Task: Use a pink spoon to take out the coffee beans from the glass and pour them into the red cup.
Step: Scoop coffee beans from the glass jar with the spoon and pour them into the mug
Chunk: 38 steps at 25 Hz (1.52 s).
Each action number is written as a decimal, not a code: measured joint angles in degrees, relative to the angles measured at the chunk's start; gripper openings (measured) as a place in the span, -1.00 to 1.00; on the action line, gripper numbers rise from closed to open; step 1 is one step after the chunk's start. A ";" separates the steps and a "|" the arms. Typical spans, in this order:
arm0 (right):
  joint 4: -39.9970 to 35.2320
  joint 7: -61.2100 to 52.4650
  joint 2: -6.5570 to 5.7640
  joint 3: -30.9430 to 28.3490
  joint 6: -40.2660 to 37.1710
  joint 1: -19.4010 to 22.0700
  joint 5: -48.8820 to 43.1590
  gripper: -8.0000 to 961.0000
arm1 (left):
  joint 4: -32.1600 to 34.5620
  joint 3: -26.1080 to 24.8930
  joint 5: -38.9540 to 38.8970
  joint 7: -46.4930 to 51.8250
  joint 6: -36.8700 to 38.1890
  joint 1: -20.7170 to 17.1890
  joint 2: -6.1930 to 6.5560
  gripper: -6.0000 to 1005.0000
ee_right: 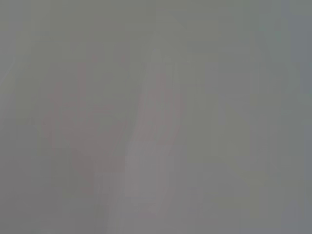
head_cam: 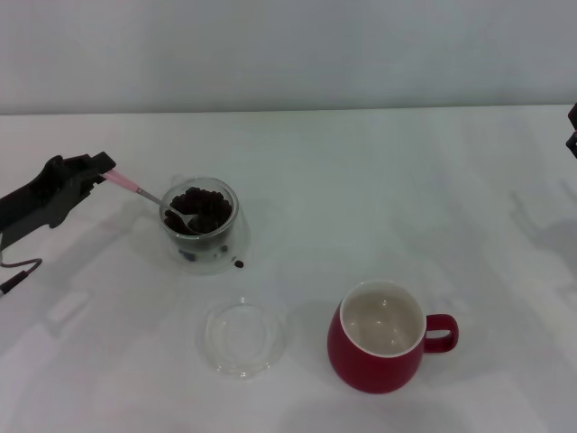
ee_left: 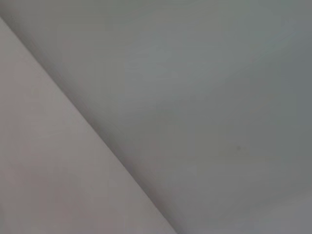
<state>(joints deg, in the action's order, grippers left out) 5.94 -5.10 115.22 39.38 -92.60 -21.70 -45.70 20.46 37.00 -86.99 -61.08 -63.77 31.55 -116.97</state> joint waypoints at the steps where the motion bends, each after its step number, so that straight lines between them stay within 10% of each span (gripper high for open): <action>1: -0.18 -0.03 -0.01 0.00 0.07 -0.02 0.00 0.74 | -0.13 0.00 -0.27 0.00 -0.05 -0.11 -0.01 -0.72; 22: -3.64 -0.18 0.00 0.00 2.81 -0.93 0.00 0.74 | -1.48 0.06 -9.35 -4.55 -10.53 -6.21 -0.63 -0.72; 38: -4.54 -0.18 0.10 0.26 2.15 -2.35 0.00 0.74 | -3.46 3.63 -6.12 -5.32 -15.89 -2.22 -1.74 -0.72</action>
<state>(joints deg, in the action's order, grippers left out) 1.40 -5.27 115.32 39.64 -90.45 -24.05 -45.70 17.00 40.63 -93.11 -66.40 -79.66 29.33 -118.70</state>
